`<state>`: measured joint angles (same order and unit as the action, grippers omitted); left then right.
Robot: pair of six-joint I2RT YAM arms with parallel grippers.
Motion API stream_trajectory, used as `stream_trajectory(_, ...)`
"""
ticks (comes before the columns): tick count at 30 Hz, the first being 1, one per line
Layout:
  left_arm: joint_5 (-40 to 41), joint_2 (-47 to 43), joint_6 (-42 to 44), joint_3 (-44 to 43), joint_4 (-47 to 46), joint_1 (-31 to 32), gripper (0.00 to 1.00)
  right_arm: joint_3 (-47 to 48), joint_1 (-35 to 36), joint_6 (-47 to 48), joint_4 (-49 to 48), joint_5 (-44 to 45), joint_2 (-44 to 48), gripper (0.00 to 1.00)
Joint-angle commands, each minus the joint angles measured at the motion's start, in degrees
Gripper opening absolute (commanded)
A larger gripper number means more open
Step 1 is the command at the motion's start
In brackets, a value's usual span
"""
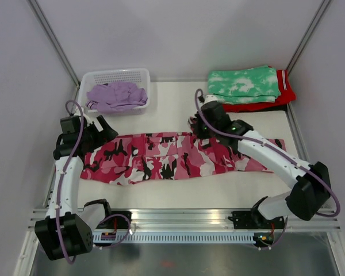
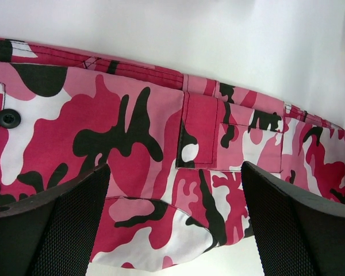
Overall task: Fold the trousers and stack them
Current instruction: Fold the trousers
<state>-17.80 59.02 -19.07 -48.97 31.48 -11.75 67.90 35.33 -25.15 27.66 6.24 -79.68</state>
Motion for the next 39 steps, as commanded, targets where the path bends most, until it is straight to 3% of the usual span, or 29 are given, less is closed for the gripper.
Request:
stream_trajectory(1,1.54,-2.33,-1.41,1.24,0.07,0.23,1.00,2.76,9.30,-9.91,-1.37,6.32,-5.65,0.00)
stream_trajectory(4,2.59,-3.12,-1.23,1.95,1.20,0.23,1.00,4.87,14.14,-13.16,-4.10,7.64,-11.27,0.00)
stream_trajectory(10,6.29,-5.41,-0.62,2.74,2.09,0.23,1.00,5.14,14.94,-14.14,-7.53,6.50,-14.45,0.00)
stream_trajectory(15,5.76,-5.59,-0.88,3.18,2.00,0.15,1.00,4.70,13.98,-12.03,-0.52,19.31,-9.45,0.00)
stream_trajectory(18,5.59,-5.59,-0.97,2.92,1.83,0.15,1.00,1.11,8.11,-10.54,3.97,25.22,-2.08,0.00)
stream_trajectory(22,4.80,-5.24,-1.41,2.56,1.56,0.15,1.00,-8.20,-10.40,-6.94,5.12,23.55,12.75,0.00)
stream_trajectory(26,3.74,-4.97,-2.02,2.48,0.86,0.23,1.00,-18.12,-24.14,-2.02,5.39,27.60,20.26,0.00)
stream_trajectory(32,2.07,-3.83,-2.02,2.04,1.47,0.32,1.00,-23.42,-48.75,3.61,2.85,15.48,16.67,0.00)
stream_trajectory(34,1.20,-3.92,-2.37,2.39,0.86,0.23,1.00,-23.25,-52.36,4.14,1.00,18.34,15.26,0.00)
stream_trajectory(39,0.14,-4.09,-2.82,3.27,-0.28,0.23,1.00,-20.97,-53.26,5.81,0.72,27.41,10.35,0.02)
